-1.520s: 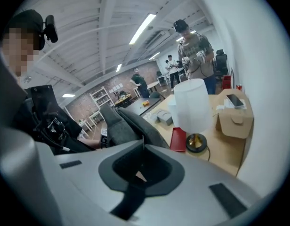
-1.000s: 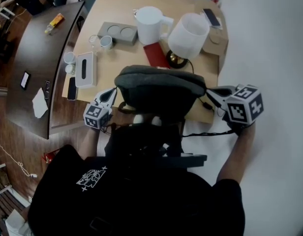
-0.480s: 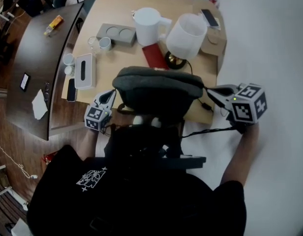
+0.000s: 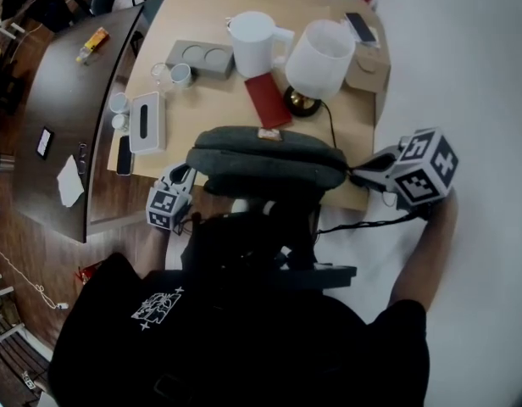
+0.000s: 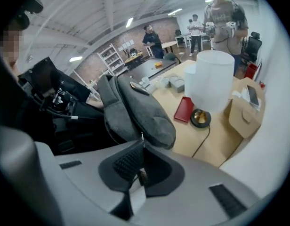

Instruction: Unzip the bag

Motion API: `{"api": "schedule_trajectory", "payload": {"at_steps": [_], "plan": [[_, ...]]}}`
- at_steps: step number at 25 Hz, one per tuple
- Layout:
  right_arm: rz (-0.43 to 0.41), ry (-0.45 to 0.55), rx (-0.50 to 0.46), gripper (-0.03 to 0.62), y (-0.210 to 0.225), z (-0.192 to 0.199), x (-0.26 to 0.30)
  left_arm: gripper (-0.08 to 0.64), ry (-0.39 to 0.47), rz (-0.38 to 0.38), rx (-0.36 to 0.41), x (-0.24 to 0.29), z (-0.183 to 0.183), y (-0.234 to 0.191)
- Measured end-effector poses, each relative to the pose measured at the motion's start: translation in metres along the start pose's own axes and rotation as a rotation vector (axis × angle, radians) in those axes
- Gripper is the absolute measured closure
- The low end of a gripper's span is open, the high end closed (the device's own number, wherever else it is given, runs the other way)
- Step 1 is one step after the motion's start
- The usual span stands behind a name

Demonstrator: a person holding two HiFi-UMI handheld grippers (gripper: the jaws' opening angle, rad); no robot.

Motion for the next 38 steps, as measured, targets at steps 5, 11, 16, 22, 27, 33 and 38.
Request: {"api": "schedule_trajectory", "payload": {"at_steps": [5,11,16,22,27,33,38], "plan": [[0.148,-0.072,-0.048,0.574,-0.009,-0.011,-0.016,0.558,-0.002,0.006,-0.002,-0.002,0.004,0.003],[0.016,-0.101,0.057,0.572,0.036,0.003,0.022,0.558,0.005,0.006,-0.009,0.001,-0.001,0.003],[0.152,-0.122,-0.016,0.572,0.023,-0.009,-0.009,0.558,-0.011,0.007,0.004,0.0,0.002,0.003],[0.038,-0.296,0.125,0.583,0.07,0.043,0.099,0.558,-0.015,-0.009,-0.002,0.003,0.001,0.001],[-0.054,0.301,0.144,0.583,0.046,0.077,0.103,0.558,-0.047,0.004,0.031,-0.004,0.0,0.0],[0.21,0.812,0.166,0.577,0.05,0.089,0.052,0.558,-0.04,-0.023,-0.029,-0.002,-0.005,0.003],[0.476,0.862,0.625,0.572,0.127,0.119,0.18,0.554,-0.056,-0.033,-0.054,-0.002,-0.005,0.012]]}}
Point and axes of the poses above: the fingertips, and each gripper's own axes: x forward along the fingers, y to its right, z out of its underside, the point moved 10 cm from there along -x, backward along the fingers, and after that the axes turned 5 degrees about -y, right-handed, at the moved point
